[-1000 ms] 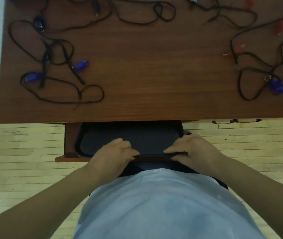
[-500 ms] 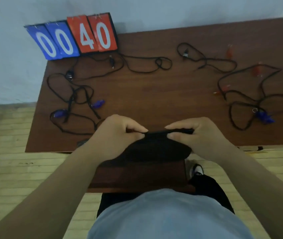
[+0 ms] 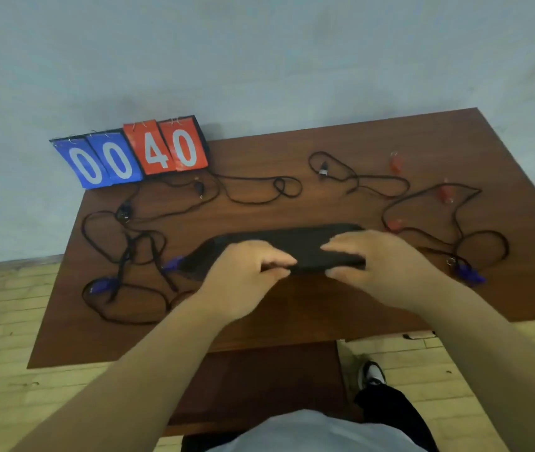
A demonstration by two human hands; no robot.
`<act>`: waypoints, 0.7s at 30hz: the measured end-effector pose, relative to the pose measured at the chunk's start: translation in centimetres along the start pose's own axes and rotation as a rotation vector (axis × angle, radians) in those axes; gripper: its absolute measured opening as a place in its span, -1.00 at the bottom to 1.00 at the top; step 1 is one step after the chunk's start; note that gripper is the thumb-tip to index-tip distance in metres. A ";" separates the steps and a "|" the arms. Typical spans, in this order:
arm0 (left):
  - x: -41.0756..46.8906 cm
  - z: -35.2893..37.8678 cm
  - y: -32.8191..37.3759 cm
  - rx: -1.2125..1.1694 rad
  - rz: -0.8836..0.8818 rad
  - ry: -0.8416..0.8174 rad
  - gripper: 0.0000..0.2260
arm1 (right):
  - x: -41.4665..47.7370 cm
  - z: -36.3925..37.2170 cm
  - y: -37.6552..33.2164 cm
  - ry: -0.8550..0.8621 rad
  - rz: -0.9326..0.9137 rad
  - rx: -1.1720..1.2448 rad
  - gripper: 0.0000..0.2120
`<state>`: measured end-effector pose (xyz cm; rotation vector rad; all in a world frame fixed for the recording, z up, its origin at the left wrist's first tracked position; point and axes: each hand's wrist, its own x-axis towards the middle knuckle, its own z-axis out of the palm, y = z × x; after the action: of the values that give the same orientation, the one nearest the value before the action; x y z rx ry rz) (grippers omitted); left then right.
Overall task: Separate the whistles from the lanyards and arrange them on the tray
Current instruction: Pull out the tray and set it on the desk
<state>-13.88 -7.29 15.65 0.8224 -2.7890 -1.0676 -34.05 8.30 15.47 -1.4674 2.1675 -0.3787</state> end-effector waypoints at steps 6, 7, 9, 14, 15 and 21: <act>-0.8 7.9 -3.2 0.118 0.003 -0.210 -0.69 | -1.3 6.6 3.2 -0.299 0.114 -0.212 -0.31; -0.9 8.7 -3.8 0.107 -0.019 -0.227 -0.67 | -1.3 7.5 3.6 -0.317 0.110 -0.241 -0.31; -0.7 10.2 -5.0 0.097 -0.079 -0.279 -0.61 | -1.0 9.2 4.3 -0.355 0.109 -0.264 -0.32; -0.2 12.4 -8.2 0.387 -0.234 -0.324 -0.60 | -0.3 12.0 6.8 -0.266 0.154 -0.208 -0.47; -0.2 12.5 -8.7 0.411 -0.236 -0.310 -0.60 | 0.0 12.2 7.1 -0.250 0.154 -0.205 -0.47; -0.2 12.8 -9.2 0.389 -0.237 -0.265 -0.59 | 1.3 13.4 7.1 -0.234 0.161 -0.186 -0.42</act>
<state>-12.29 -5.11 0.13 1.1505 -3.2510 -0.7052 -32.82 10.42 0.45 -1.3438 2.1551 0.0514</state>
